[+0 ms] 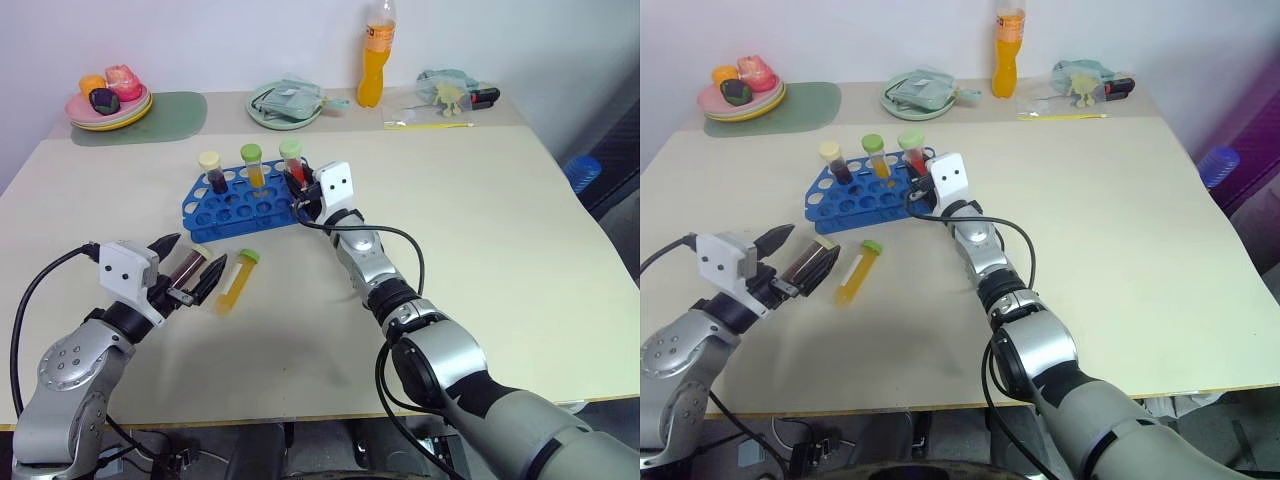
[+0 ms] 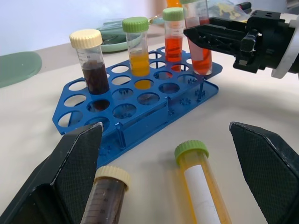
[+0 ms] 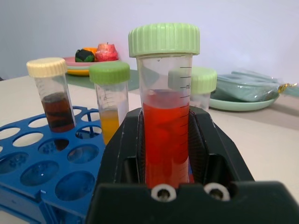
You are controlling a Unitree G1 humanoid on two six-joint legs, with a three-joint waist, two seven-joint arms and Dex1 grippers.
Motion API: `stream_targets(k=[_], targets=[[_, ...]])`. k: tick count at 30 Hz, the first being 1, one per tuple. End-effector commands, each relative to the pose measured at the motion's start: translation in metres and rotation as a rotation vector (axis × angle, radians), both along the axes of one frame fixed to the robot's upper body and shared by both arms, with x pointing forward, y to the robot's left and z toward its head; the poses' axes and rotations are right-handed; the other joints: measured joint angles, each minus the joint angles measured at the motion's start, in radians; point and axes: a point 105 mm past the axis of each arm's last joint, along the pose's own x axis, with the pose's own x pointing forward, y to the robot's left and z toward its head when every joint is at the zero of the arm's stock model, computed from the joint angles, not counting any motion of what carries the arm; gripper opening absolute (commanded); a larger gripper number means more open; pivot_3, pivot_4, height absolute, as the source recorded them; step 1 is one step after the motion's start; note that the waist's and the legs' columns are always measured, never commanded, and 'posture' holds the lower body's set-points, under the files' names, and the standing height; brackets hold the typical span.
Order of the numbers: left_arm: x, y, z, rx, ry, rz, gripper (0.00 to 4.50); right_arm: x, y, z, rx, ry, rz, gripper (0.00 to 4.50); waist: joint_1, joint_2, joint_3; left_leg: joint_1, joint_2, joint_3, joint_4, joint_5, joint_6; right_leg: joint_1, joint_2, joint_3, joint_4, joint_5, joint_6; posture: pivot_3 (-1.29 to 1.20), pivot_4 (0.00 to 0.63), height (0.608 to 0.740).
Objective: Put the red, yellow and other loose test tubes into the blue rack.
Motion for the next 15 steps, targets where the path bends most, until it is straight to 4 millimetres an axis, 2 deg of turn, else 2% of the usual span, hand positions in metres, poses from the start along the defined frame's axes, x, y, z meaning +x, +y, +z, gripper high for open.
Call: stream_targets(k=[1, 4, 8, 11, 12, 15], targets=[[-0.004, -0.001, 0.012, 0.019, -0.044, -0.006, 4.50, -0.001, 0.000, 0.003, 0.015, -0.016, -0.002, 0.76, 0.000, 0.000, 0.000, 0.000, 0.000, 0.000, 0.000, 0.000, 0.000, 0.000, 0.000, 0.000, 0.000, 0.000, 0.000, 0.00, 0.150, 0.729], [-0.005, -0.001, 0.012, 0.019, -0.044, -0.008, 4.50, -0.001, 0.001, 0.003, 0.013, -0.016, -0.002, 0.76, 0.000, 0.000, 0.000, 0.000, 0.000, 0.000, 0.000, 0.000, 0.000, 0.000, 0.000, 0.000, 0.000, 0.000, 0.000, 0.00, 0.150, 0.729], [-0.005, -0.001, 0.012, 0.018, -0.044, -0.006, 4.50, -0.003, 0.003, 0.003, 0.034, -0.014, 0.028, 2.66, -0.001, 0.000, 0.000, 0.000, 0.000, 0.000, 0.000, 0.000, 0.000, 0.000, 0.000, 0.000, 0.000, 0.000, 0.000, 0.00, 0.150, 0.729], [-0.005, 0.000, 0.012, 0.021, -0.043, 0.001, 4.50, -0.003, -0.002, 0.014, 0.070, -0.054, 0.016, 4.15, -0.001, 0.000, 0.000, 0.000, 0.000, 0.000, 0.000, 0.000, 0.000, 0.000, 0.000, 0.000, 0.000, 0.000, 0.000, 0.00, 0.150, 0.729], [-0.005, 0.001, 0.013, 0.023, -0.046, 0.005, 4.50, -0.004, -0.004, 0.019, 0.085, -0.073, 0.017, 4.42, -0.001, 0.000, 0.000, 0.000, 0.000, 0.000, 0.000, 0.000, 0.000, 0.000, 0.000, 0.000, 0.000, 0.000, 0.000, 0.00, 0.150, 0.729], [-0.005, 0.001, 0.018, 0.035, -0.056, 0.021, 4.50, -0.006, -0.015, 0.036, 0.128, -0.135, 0.030, 4.42, 0.000, 0.000, 0.000, 0.000, 0.000, 0.000, 0.000, 0.000, 0.000, 0.000, 0.000, 0.000, 0.000, 0.000, 0.000, 0.00, 0.150, 0.729]])
